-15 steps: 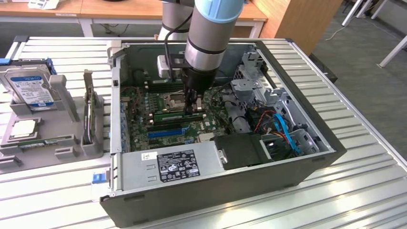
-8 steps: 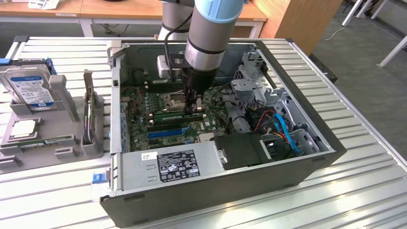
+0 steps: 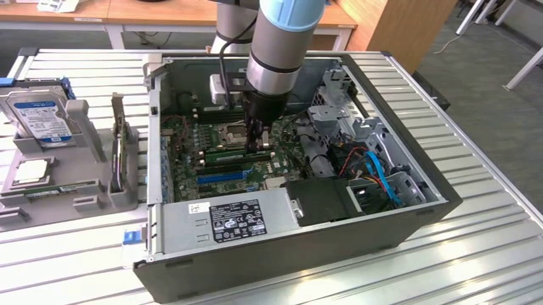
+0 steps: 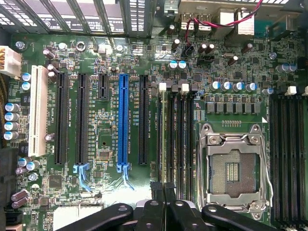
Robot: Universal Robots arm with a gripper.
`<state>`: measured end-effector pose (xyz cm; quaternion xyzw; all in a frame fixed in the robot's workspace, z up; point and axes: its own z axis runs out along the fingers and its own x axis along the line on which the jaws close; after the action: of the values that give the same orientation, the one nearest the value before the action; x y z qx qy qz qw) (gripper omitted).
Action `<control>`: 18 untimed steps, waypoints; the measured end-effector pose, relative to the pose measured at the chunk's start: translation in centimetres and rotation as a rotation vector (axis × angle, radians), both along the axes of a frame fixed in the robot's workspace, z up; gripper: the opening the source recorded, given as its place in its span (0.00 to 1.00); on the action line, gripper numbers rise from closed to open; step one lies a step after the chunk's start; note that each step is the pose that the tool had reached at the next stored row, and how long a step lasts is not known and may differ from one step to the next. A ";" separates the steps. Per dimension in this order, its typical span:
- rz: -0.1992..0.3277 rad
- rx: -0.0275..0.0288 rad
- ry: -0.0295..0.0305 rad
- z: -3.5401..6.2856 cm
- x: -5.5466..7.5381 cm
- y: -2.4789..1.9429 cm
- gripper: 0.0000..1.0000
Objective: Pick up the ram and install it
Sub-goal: 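Insert the ram into the slot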
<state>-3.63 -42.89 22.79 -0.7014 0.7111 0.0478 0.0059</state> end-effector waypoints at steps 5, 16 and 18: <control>0.000 0.0007 -0.0005 0.05 0.0 0.01 0.12; 0.000 0.0003 -0.0001 1.14 0.0 0.01 0.12; 0.000 0.0003 -0.0001 1.14 0.0 0.00 0.12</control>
<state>-3.63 -42.88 23.93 -0.7014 0.7111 0.0479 0.0061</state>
